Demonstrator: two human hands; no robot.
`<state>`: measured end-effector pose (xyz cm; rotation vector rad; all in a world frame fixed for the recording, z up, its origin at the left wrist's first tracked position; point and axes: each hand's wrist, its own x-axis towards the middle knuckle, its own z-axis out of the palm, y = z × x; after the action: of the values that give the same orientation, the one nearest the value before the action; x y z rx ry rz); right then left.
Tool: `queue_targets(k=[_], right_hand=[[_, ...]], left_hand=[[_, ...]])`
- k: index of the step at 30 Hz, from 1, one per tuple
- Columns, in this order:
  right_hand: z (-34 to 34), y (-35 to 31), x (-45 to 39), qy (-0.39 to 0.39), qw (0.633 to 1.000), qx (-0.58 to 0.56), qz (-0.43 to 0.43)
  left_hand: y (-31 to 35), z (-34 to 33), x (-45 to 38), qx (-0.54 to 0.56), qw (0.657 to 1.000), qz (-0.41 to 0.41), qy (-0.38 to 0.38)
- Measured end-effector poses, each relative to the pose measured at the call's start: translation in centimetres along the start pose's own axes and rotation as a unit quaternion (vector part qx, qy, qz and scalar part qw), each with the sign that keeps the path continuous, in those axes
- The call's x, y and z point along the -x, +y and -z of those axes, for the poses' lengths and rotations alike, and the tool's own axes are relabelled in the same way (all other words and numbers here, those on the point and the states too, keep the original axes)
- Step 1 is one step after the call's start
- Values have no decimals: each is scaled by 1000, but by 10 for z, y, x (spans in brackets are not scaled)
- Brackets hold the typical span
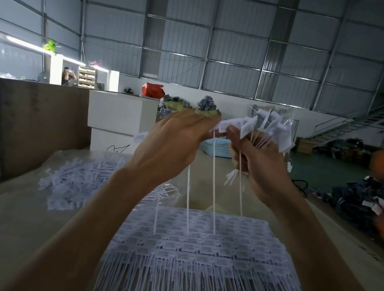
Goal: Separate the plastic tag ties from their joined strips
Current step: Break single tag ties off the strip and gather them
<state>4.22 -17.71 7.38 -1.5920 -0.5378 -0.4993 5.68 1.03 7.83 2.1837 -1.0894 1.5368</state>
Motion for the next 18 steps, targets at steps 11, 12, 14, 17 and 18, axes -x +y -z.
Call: queue_targets(k=[11,12,14,17,18], right_hand=[[24,-8,5,-25,979,143,145],[26,-7,5,-24,979,145,142],[27,-7,5,-19,980,135,144],[22,-6,3,-24,982,133,132],[19,-7,3,-27,980,148,132]], left_hand=[[2,-1,-5,201,979,27,-33],[4,-1,-5,228,972,39,-32],[6,0,-6,260,963,62,-41],[7,1,-7,290,951,101,-41],[6,2,-7,290,951,104,-32]])
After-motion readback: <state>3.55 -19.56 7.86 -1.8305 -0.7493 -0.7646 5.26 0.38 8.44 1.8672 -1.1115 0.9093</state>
